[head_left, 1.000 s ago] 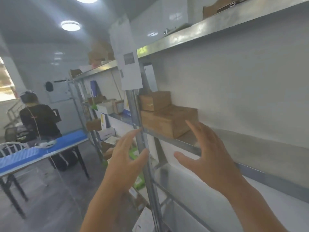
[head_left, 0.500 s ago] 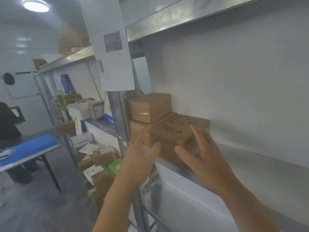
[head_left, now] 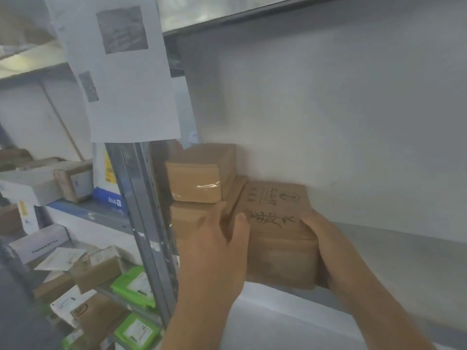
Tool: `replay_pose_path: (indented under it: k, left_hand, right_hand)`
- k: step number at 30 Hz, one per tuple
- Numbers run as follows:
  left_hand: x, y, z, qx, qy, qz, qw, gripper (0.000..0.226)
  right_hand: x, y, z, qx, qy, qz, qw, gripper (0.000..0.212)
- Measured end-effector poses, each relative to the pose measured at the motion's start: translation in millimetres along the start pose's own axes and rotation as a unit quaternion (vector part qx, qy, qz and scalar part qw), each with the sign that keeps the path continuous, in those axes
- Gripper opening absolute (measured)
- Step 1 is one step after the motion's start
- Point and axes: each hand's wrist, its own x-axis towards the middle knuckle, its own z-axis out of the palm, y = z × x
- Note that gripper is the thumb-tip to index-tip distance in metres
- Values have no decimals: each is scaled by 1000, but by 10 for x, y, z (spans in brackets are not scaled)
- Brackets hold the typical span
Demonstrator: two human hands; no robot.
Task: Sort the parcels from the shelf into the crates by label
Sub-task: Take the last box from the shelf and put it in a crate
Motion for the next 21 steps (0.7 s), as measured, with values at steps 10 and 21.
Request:
replay_pose_path:
  k: [10, 21]
  left_hand:
    - [-203, 209, 131, -152, -137, -30, 978, 55]
    - [-930, 1291, 608, -329, -223, 49, 916, 38]
  right_hand:
    - [-723, -92, -300, -48, 23, -155, 986, 40]
    - [-1670, -391, -1686, -220, 210, -260, 917, 61]
